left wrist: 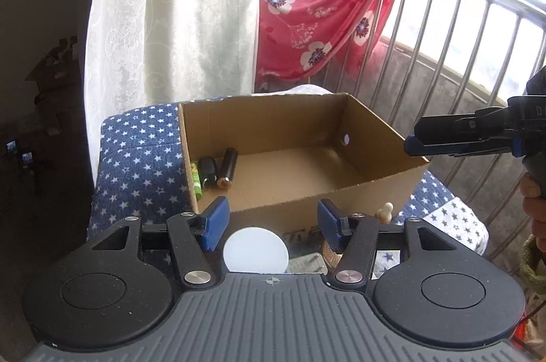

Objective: Organize rigid objects
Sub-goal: 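Withdraw the open right gripper from the box back over the table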

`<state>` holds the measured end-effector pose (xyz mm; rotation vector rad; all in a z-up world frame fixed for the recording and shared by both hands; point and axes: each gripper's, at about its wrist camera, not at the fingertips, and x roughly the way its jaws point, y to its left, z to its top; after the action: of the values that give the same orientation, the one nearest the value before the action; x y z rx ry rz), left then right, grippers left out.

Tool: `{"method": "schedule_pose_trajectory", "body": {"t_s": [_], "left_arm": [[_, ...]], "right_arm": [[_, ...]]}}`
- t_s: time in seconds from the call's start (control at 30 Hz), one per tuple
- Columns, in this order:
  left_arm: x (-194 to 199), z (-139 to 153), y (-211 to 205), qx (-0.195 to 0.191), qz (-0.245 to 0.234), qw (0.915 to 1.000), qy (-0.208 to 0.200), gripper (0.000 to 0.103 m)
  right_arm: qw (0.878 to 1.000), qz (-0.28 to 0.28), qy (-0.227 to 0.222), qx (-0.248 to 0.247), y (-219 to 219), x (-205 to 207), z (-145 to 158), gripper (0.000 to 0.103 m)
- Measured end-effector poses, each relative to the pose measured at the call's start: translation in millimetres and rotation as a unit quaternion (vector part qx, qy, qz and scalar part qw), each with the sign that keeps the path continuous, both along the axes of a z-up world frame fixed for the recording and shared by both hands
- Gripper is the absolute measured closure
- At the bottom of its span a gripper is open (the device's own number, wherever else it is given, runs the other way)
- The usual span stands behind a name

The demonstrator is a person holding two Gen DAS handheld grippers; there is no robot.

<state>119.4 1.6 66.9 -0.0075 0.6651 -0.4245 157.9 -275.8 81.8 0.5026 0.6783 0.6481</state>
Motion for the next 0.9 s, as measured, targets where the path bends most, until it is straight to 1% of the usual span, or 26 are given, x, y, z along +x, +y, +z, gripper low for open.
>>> {"method": "schedule_pose_trajectory", "body": {"t_s": [0.1,0.2,0.27,0.37,0.47,0.53,0.67,0.8,0.9], "left_arm": [[-17.3,-24.9,-1.9,-0.004,-0.009,0.9997,0.021,0.046],[-31.4,-45.7,-4.2,-0.007,-0.008,0.9994,0.032,0.046],[-40.9,-56.9,-7.1,-0.007,-0.019,0.9991,0.037,0.046],[-54.0,-69.2,-19.5,0.008,-0.041,0.9985,0.036,0.046],[-62.8,-78.4,-34.5,0.028,-0.06,0.9973,0.032,0.046],[-66.6,-85.0,-43.7,0.041,-0.071,0.9962,0.031,0.046],[-72.6,-97.0,-58.1,0.064,-0.087,0.9937,0.031,0.046],[-73.6,-108.3,-68.0,0.084,-0.106,0.9899,0.041,0.046],[-77.5,-110.4,-72.4,0.105,-0.111,0.9879,0.025,0.045]], "right_arm": [[0.999,-0.03,-0.003,-0.015,-0.4,-29.4,-25.6,0.051],[0.998,-0.051,0.018,-0.031,3.1,-46.0,-56.9,0.051],[0.996,-0.068,0.026,-0.048,6.7,-53.5,-72.0,0.051],[0.992,-0.095,0.033,-0.074,7.8,-60.4,-88.6,0.051],[0.991,-0.098,0.052,-0.069,6.1,-64.0,-103.2,0.051],[0.991,-0.095,0.062,-0.067,4.4,-66.3,-111.4,0.051],[0.99,-0.095,0.063,-0.081,10.0,-63.7,-116.8,0.051],[0.991,-0.088,0.068,-0.08,15.6,-60.2,-123.1,0.052],[0.991,-0.085,0.07,-0.083,20.4,-57.9,-128.2,0.052]]}}
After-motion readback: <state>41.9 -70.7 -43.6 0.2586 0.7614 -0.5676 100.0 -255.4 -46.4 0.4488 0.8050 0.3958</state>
